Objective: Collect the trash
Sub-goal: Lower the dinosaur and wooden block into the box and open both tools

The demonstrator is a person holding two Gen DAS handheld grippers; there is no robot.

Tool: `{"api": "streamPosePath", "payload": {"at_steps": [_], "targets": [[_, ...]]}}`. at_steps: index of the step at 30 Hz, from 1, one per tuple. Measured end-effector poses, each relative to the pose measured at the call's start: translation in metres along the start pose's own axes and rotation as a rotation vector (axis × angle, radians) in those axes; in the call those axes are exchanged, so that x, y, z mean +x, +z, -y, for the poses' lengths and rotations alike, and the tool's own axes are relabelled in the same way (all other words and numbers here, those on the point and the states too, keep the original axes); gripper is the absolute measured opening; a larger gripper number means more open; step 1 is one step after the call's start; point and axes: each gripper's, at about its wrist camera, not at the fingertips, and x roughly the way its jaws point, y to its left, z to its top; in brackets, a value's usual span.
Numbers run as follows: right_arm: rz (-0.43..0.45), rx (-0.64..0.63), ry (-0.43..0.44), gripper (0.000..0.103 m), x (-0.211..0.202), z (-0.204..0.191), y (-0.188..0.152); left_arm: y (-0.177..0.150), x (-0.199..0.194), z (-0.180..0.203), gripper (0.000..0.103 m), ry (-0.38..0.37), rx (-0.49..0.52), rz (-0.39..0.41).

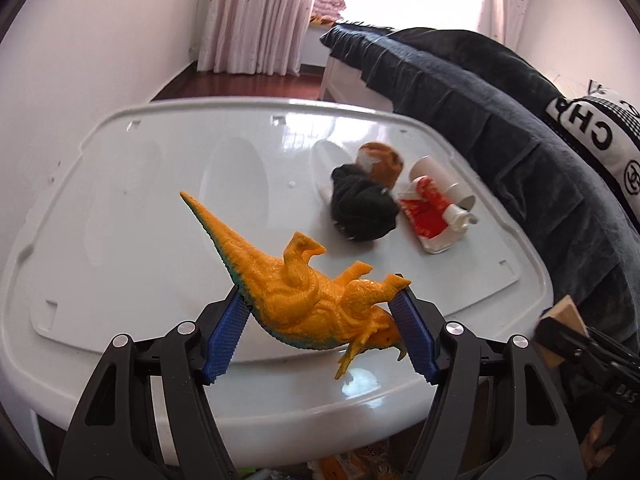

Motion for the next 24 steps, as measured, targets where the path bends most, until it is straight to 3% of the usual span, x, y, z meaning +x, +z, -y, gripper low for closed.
{"api": "streamPosePath", "payload": {"at_steps": [12, 24], "targets": [[0.068, -0.108, -0.065, 0.037, -0.022, -0.013, -0.011, -0.015, -0.077, 0.020, 0.067, 0.020, 0.042, 0.058], [0.068, -0.227, -0.037, 0.037, -0.067, -0.047, -0.074, -0.096, -0.135, 0.033, 0.066, 0.026, 0.093, 0.017]]}}
